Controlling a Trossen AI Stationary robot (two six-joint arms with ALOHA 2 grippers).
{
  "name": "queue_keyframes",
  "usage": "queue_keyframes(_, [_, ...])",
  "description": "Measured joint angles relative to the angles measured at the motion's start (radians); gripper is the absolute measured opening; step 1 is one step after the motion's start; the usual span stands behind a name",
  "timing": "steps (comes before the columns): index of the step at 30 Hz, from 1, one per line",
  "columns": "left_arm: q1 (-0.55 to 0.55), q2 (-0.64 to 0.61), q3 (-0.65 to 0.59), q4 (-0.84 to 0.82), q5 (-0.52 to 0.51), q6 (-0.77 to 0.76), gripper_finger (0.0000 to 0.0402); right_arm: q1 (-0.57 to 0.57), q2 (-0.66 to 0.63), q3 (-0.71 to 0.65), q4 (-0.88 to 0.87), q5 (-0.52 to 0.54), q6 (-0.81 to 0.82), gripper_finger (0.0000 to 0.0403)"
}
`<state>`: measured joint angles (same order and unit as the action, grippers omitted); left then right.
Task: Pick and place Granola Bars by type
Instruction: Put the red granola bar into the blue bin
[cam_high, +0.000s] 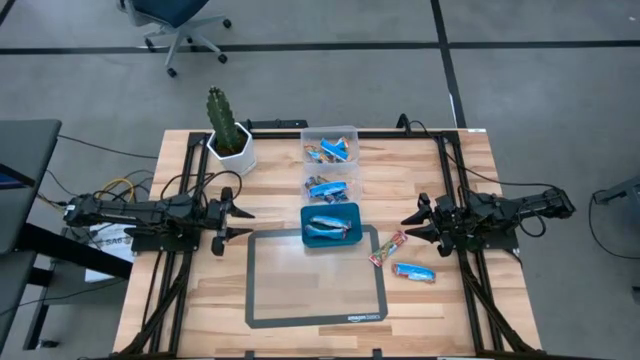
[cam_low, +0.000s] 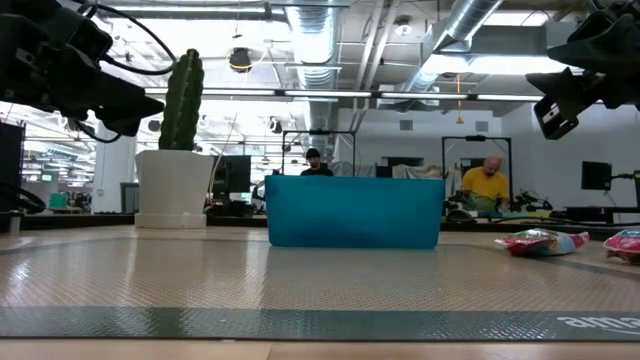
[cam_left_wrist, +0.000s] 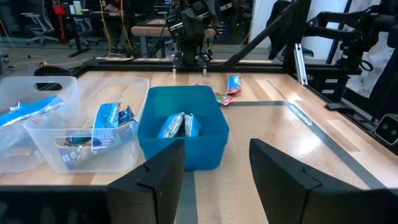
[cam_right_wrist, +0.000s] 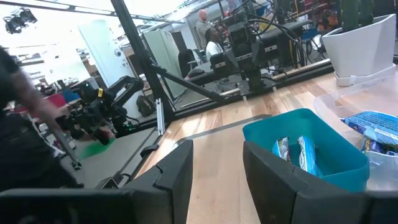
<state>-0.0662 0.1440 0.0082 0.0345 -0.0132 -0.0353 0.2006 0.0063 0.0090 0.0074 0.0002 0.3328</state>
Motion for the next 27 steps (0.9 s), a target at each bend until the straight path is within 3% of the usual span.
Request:
queue_keyframes(14, [0.000, 0.000, -0.001, 0.000, 0.000, -0.009, 0.0174, 0.000, 0.000, 0.000, 0.011, 0.003, 0.005, 0.0134])
queue_keyframes(22, [0.000, 0.000, -0.002, 0.000, 0.000, 0.001, 0.0174, 0.008, 0.000, 0.000, 0.060, 0.002, 0.525, 0.0134])
queue_keyframes(27, [0.000, 0.000, -0.002, 0.000, -0.001, -0.011, 0.0174, 0.006, 0.000, 0.000, 0.001, -0.002, 0.532, 0.0134])
